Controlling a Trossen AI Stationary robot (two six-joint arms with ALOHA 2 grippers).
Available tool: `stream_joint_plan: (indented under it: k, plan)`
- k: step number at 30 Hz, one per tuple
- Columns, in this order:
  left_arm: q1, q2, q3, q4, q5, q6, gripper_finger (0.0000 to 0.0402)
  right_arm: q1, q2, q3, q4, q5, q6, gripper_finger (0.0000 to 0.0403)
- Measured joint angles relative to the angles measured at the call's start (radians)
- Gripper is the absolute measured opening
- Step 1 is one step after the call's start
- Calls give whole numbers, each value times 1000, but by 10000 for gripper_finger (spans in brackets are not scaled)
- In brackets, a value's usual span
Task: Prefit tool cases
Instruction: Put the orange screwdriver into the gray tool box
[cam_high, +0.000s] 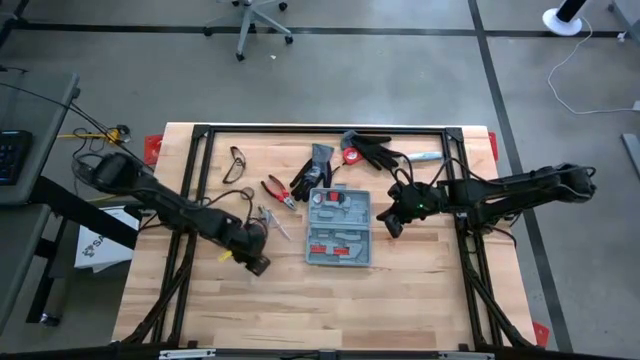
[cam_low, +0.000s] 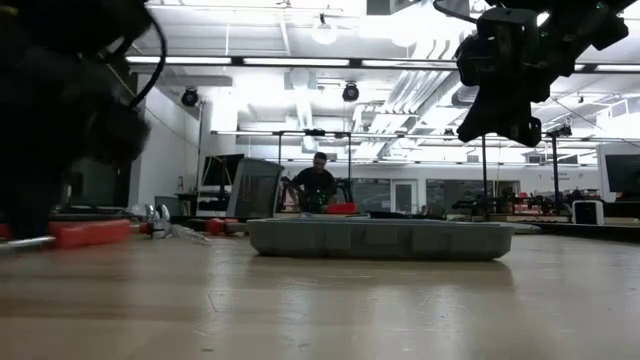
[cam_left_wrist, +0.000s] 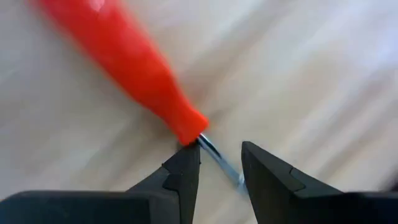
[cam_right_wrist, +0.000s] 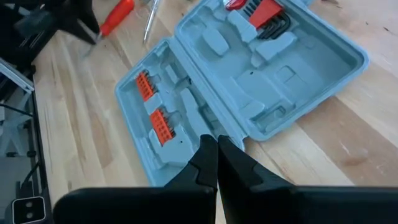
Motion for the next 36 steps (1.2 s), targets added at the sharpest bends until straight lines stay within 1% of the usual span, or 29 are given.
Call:
stream_joint_plan:
  k: [2,4,7,13,20,22,25,28,32,36]
  plan:
    - [4,16,0,116,-19,9,110,0,0,0,0,0,8,0]
    - [11,25,0,190,-44,28,110,0,0,0,0,0,13,0]
    - [29,24,0,238,-78,55,110,0,0,0,1,0,14,0]
    - [54,19,0,237,-86,112,110,0,0,0,2,-1,21,0]
    - [65,18,12,288,-21,250,110,0,0,0,3,-4,21,0]
    - [65,18,28,289,-26,321,110,0,0,0,3,-5,18,0]
    - [66,18,48,282,-63,442,110,0,0,0,3,7,14,0]
    - [78,18,69,281,-79,528,111,0,1,0,3,21,13,0]
    - [84,18,86,237,-86,583,118,-1,1,1,2,21,13,0]
    - [82,18,89,170,-87,602,137,-1,1,1,3,21,13,0]
